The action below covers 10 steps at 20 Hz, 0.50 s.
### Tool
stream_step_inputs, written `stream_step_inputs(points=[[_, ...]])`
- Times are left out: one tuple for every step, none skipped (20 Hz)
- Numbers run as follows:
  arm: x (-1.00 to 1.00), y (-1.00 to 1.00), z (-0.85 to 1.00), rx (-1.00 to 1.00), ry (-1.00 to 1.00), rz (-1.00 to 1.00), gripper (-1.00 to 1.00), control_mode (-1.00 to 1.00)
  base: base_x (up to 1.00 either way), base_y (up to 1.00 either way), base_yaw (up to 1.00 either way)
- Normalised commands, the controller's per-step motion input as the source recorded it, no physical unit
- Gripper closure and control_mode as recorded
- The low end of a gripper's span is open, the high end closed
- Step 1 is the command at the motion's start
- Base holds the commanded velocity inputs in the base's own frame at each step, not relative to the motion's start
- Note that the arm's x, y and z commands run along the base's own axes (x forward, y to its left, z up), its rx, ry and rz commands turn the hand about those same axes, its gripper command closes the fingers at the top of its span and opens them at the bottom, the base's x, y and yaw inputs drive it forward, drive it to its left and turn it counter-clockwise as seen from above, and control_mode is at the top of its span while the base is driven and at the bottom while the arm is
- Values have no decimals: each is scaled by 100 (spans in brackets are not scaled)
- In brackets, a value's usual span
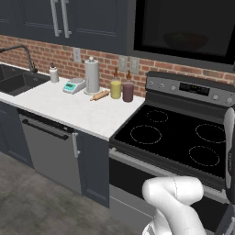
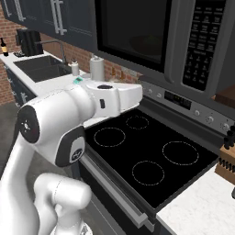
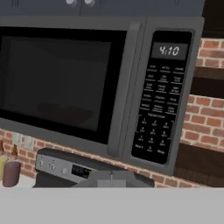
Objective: Pick the broccoli from the sink and place it in the bowl. Then pick the bowl and place it in the microwave. Then close the microwave door and press the start button.
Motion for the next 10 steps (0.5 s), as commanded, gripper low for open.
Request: stream_step_inputs(points=[[0,-53,-14,7,0,-6,100,-100,0,0,0],[0,-42,-14,8,0,-6,100,-100,0,0,0],[0,-28,-13,9,0,-6,100,-100,0,0,0],[0,-25,-13,9,0,-6,100,-100,0,0,0],[-8,-17,-14,12,0,-7,100,-100,0,0,0],[-9,-9,-20,12,0,-9,100,-100,0,0,0],[-17,-1,-21,12,0,-12,100,-100,0,0,0],[-12,0,-24,11,0,-15,100,-100,0,0,0],[-9,0,-28,11,0,-17,100,-100,0,0,0],[-5,0,-29,11,0,-17,100,-100,0,0,0]])
